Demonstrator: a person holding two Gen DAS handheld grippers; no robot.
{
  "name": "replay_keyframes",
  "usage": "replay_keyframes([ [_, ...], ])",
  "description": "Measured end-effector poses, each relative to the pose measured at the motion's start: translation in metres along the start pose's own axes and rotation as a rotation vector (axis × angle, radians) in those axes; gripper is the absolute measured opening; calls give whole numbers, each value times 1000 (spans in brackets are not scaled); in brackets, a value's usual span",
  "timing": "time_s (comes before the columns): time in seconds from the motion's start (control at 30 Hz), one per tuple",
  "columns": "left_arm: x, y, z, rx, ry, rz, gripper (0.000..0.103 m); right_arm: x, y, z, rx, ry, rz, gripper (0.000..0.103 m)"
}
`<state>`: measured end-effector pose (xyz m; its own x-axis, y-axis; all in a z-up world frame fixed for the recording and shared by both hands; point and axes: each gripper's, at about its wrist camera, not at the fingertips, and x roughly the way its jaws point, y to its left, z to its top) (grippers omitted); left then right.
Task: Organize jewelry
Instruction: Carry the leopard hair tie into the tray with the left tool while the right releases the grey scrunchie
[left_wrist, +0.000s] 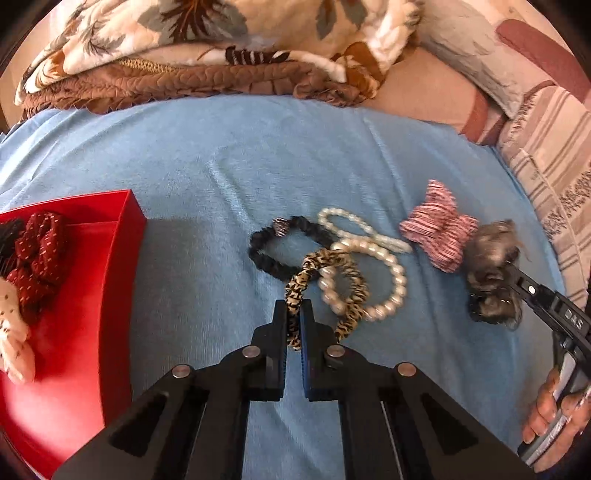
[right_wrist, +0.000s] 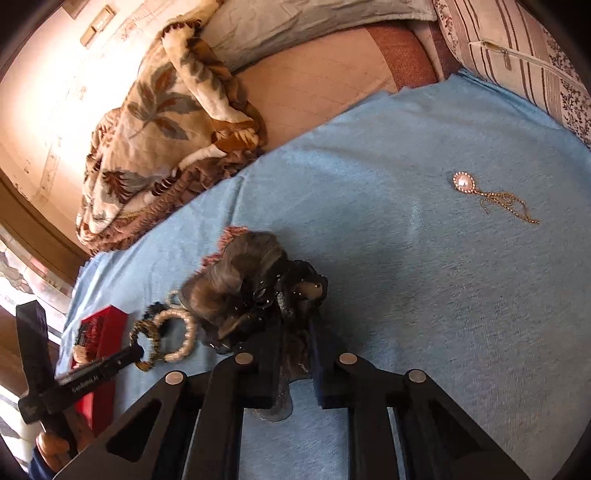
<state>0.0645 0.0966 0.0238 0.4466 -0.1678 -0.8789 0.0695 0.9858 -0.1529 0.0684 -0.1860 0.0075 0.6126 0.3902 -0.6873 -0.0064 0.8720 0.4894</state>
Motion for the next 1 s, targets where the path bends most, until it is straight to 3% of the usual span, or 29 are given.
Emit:
replay_keyframes([
  [0.23,-59,-3,-18,10,-64,-63,6,-31,15,-10,-7,-57,16,13],
  [0.4,-104,16,-36,-13,-111,-89,6,-54,26,-24,-29,-86,16,13],
  [0.7,-160,101,-70,-106,-177,1,6,-73,71,-60,-105,-54,52,13],
  [1.0,-172,191,-103,-276,-181,65,6,-59,154,-84,-227,21,121,13],
])
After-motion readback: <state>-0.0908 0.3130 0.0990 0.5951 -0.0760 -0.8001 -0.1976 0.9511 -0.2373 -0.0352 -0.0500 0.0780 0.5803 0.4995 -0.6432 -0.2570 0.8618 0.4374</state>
